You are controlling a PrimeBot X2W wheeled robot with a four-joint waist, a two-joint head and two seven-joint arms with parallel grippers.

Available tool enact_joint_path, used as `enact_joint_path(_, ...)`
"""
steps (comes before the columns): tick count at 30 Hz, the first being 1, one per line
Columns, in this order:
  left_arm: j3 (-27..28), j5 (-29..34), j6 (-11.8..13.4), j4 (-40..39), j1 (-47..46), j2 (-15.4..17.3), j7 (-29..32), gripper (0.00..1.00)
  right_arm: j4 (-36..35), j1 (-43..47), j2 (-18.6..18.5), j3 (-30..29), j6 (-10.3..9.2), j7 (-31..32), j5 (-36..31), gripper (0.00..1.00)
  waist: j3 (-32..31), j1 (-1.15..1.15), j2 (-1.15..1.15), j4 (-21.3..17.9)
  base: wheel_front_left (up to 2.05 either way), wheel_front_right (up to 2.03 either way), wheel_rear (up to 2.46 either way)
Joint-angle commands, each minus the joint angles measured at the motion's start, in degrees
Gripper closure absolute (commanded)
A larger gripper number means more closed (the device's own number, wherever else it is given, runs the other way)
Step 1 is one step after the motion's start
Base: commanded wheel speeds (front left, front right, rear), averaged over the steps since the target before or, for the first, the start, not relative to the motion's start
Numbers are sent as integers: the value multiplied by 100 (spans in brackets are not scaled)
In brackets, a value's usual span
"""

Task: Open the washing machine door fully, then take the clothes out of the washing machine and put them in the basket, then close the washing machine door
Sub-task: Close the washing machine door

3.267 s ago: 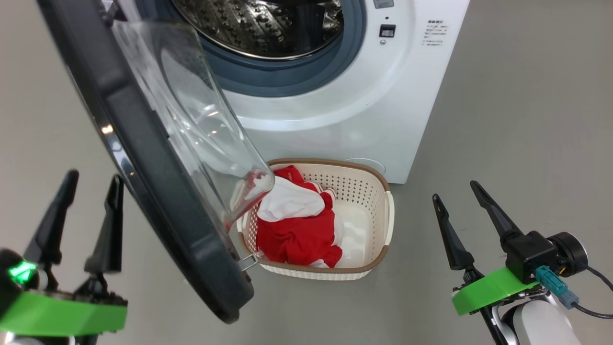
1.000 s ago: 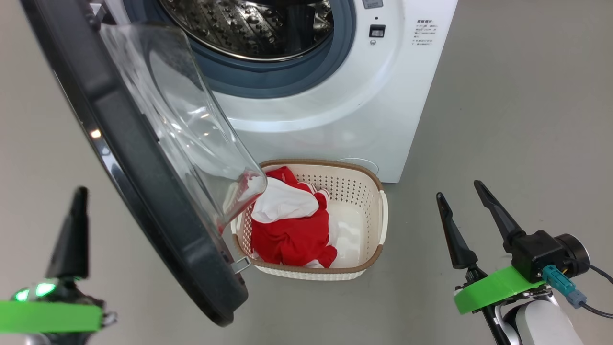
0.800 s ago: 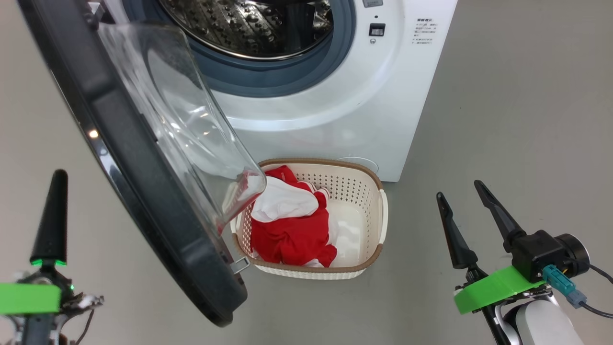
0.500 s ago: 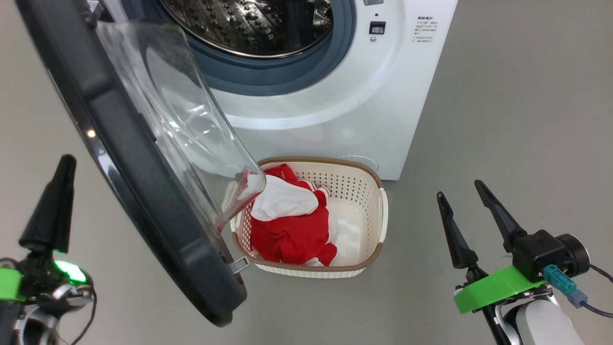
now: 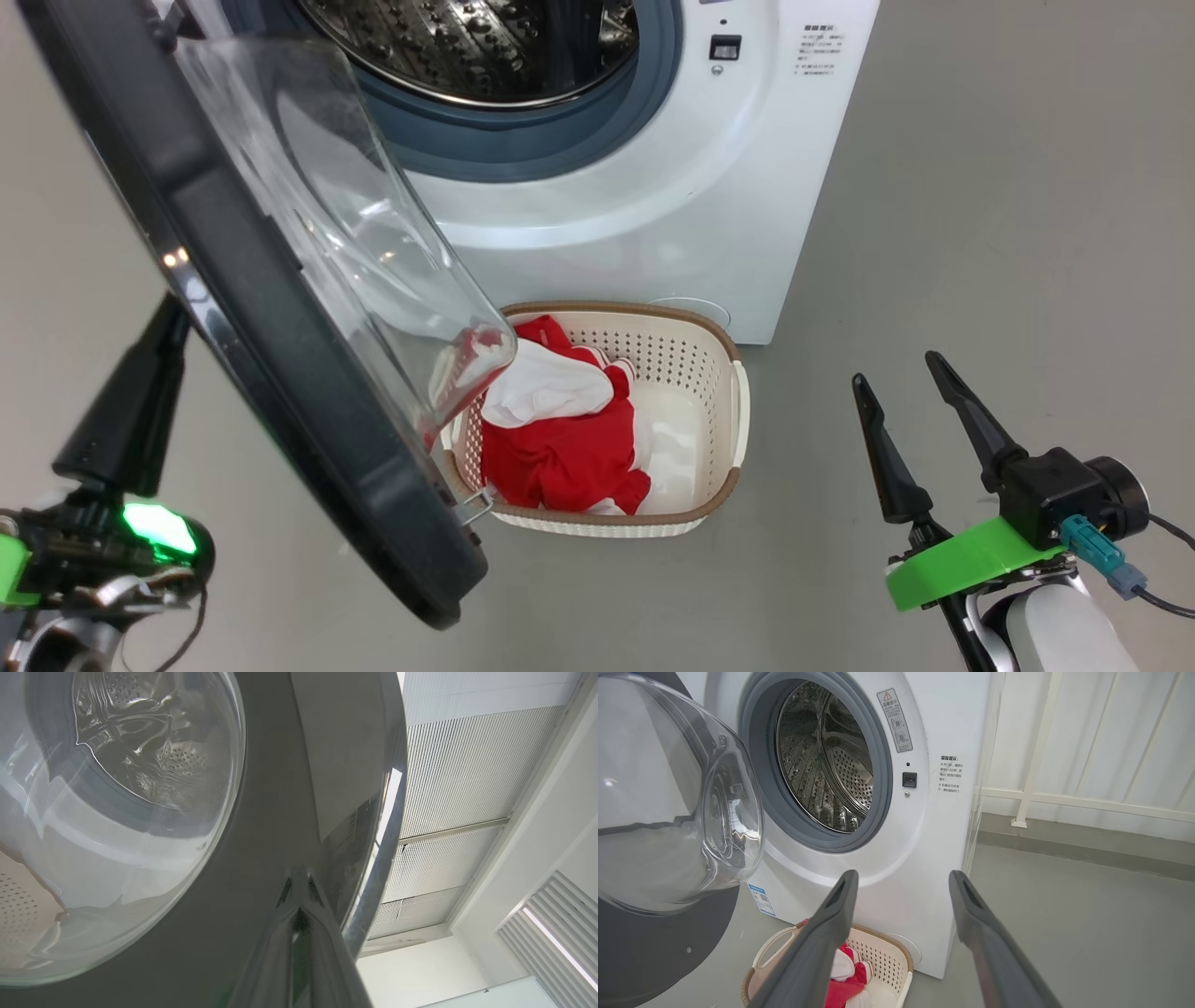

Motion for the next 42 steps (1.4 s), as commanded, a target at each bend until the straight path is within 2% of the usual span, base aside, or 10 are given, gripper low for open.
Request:
enact_joint_path(1, 116, -78, 32, -230, 12, 151, 85, 100, -132, -143, 5, 123, 20, -36, 49, 0, 11, 0, 0, -10, 0, 0, 0)
enact_joint_path(8, -27, -5, 40, -382, 67, 73, 69, 100, -138, -173, 5, 178, 20, -36, 76, 0, 99, 0, 0, -86, 0, 0, 0)
enact_joint_path(26, -357, 144, -322, -156, -386, -192, -402, 100, -159, -289, 5, 187, 20, -36, 75, 0, 339, 0, 0, -418, 0, 0, 0)
enact_joint_path(42, -675, 151, -544, 213, -940, -268, -687, 100, -174, -415, 5, 174, 20, -36, 104, 0, 621, 0, 0, -748, 0, 0, 0)
